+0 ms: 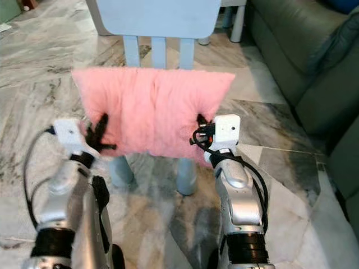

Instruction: Move the pillow to the sofa

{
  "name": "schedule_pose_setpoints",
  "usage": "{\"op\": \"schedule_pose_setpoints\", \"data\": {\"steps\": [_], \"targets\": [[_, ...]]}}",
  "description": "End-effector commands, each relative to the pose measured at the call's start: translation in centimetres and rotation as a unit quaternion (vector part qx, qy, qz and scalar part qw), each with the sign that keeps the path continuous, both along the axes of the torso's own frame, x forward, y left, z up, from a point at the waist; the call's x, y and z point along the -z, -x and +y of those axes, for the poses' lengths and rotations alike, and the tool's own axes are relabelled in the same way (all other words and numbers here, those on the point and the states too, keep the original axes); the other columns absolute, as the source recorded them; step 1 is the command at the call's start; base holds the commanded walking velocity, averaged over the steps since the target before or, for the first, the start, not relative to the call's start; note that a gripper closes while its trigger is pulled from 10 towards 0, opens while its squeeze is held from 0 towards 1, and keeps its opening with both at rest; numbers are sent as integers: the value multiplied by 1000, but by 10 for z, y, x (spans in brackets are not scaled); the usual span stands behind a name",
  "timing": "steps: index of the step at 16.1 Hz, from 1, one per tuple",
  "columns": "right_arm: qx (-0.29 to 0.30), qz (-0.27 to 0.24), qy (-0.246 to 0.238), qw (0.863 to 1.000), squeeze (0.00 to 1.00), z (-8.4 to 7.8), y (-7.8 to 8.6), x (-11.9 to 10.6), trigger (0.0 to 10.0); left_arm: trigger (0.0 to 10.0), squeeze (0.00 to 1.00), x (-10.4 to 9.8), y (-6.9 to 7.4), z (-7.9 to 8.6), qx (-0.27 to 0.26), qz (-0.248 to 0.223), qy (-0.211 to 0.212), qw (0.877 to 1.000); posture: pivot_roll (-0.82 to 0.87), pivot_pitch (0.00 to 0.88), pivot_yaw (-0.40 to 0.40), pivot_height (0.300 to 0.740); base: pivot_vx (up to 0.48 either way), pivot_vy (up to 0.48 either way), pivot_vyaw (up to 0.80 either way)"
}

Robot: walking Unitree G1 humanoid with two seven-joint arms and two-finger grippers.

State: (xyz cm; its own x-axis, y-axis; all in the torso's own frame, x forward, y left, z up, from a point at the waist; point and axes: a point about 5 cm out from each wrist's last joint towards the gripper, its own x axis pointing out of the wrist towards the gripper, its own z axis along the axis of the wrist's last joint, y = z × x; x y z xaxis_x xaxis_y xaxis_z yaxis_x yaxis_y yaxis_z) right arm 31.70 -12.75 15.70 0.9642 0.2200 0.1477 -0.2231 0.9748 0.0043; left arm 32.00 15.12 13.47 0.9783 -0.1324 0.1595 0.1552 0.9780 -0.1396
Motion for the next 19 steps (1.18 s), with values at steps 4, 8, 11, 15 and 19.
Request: {"op": "schedule_pose_setpoints", "data": {"steps": [4, 8, 11, 15, 19], "targets": [[32, -31, 25, 999, 0, -4, -4, -18, 10000, 10000, 0, -14, 0, -4, -4, -36, -23, 999, 16, 0, 41, 305, 0, 0, 0], [49, -32, 16, 998, 0, -15, -6, -21, 10000, 10000, 0, -14, -2, -1, -12, -34, -27, 999, 6, 0, 44, 305, 0, 0, 0], [54, -33, 14, 998, 0, -18, -5, -22, 10000, 10000, 0, -13, -3, -1, -15, -33, -27, 999, -8, 0, 44, 305, 0, 0, 0], [53, -30, 17, 998, 0, -19, -3, -21, 10000, 10000, 0, -11, -2, -4, -16, -30, -23, 999, -10, 0, 38, 325, 0, 0, 0], [53, -27, 15, 998, 0, -19, -2, -20, 10000, 10000, 0, -7, 0, -5, -13, -23, -24, 999, -16, 0, 42, 350, 0, 0, 0]]}}
